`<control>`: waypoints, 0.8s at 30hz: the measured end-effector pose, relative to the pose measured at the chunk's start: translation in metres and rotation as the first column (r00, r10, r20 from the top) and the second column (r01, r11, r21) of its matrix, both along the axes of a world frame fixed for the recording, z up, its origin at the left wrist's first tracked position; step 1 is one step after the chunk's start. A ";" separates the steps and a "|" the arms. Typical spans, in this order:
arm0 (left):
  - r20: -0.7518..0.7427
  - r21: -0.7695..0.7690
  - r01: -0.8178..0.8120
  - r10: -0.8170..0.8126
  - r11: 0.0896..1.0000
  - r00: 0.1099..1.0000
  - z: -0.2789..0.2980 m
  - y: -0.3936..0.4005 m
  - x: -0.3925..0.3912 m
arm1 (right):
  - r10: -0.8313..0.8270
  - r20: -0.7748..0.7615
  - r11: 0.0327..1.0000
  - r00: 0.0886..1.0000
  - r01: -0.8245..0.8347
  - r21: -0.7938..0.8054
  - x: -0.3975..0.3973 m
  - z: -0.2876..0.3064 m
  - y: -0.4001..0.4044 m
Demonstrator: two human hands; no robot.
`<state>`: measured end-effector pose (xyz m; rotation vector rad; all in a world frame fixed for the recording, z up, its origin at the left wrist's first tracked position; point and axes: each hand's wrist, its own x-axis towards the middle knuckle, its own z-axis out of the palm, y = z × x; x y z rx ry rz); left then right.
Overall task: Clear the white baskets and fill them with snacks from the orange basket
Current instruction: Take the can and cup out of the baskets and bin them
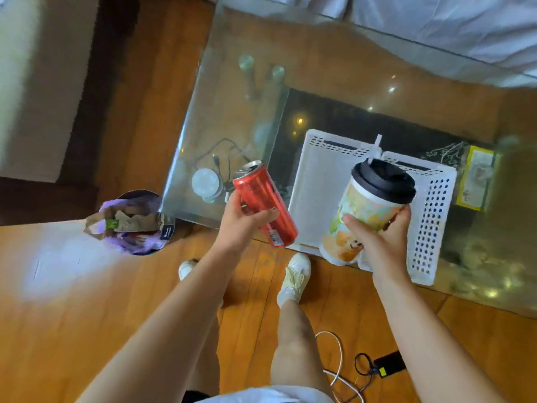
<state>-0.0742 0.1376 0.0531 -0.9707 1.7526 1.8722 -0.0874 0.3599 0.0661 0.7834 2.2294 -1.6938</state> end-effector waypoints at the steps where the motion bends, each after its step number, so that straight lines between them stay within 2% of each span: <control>1: -0.006 -0.014 -0.017 0.017 1.000 1.000 0.002 -0.020 0.010 | 0.025 -0.010 1.000 1.000 -0.025 -0.014 0.004 0.003 -0.020; 7: 0.012 -0.104 -0.201 0.203 0.974 0.979 0.011 -0.144 0.076 | 0.220 0.001 0.969 0.975 -0.219 -0.113 0.039 0.006 -0.153; 11: 0.032 -0.156 -0.278 0.286 0.948 0.958 0.008 -0.218 0.127 | 0.341 0.034 0.932 0.940 -0.333 -0.140 0.059 0.003 -0.236; 15: 0.073 -0.179 -0.386 0.403 0.905 0.912 -0.001 -0.276 0.174 | 0.465 0.001 0.875 0.885 -0.460 -0.150 0.075 -0.003 -0.311; 20: 0.121 -0.222 -0.511 0.543 0.831 0.831 -0.046 -0.315 0.203 | 0.587 0.006 0.805 0.810 -0.582 -0.117 0.079 -0.049 -0.384; 24: 0.123 -0.251 -0.634 0.673 0.732 0.729 -0.100 -0.325 0.202 | 0.680 -0.040 0.730 0.732 -0.682 -0.053 0.077 -0.107 -0.435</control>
